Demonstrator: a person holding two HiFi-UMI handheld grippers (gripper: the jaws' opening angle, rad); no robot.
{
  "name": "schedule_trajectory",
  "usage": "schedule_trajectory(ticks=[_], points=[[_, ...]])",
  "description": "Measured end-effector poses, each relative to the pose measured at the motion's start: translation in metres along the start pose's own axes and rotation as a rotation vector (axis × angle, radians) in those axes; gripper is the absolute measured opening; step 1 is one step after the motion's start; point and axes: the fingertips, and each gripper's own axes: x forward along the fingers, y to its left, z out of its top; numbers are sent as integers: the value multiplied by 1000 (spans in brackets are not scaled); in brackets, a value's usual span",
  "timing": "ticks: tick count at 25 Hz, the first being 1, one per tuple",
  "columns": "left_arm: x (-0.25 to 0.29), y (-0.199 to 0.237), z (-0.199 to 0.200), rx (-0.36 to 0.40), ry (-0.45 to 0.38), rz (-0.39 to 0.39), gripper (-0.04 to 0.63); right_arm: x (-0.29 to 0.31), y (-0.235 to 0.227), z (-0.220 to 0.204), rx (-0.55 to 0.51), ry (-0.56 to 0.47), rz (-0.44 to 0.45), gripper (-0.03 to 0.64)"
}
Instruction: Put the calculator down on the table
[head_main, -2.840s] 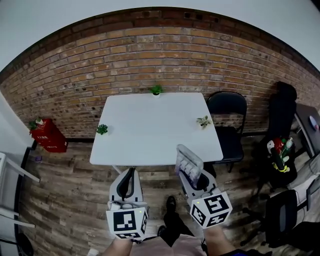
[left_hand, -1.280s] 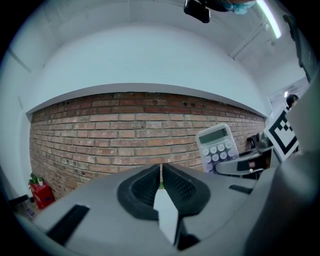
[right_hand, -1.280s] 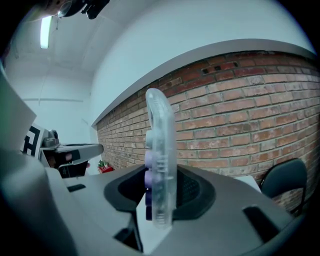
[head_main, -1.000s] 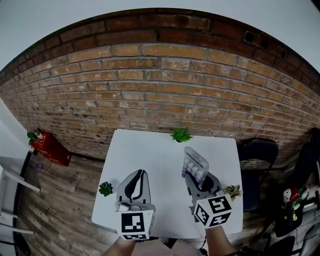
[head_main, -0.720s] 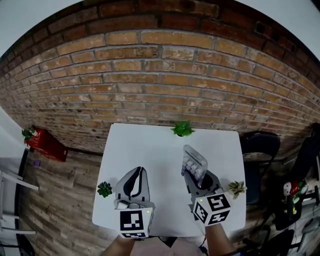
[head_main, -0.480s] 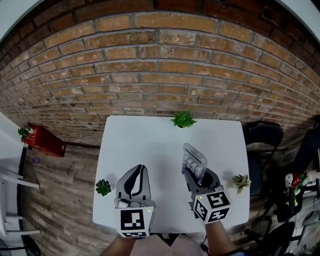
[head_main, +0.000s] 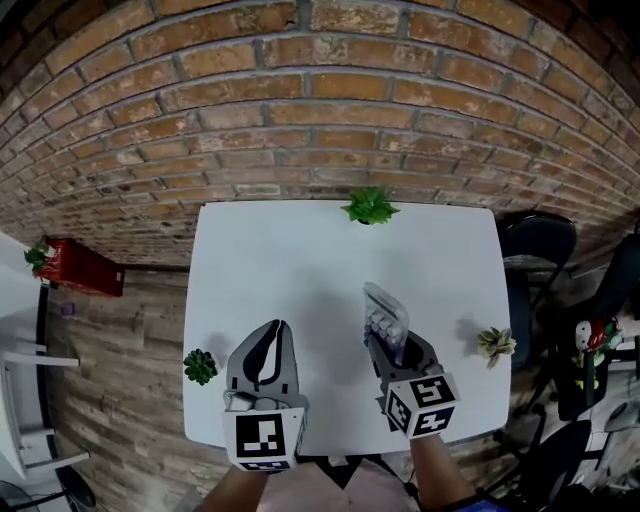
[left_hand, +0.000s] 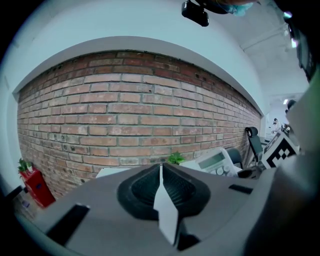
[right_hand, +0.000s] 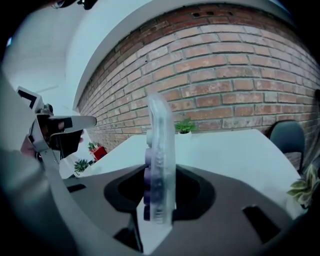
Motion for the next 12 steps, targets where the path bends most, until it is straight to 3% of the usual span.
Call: schedule_trajectory(ticks=[12], points=[[10, 1, -20, 3, 45, -28, 23, 14, -6, -37, 68, 80, -25, 137]])
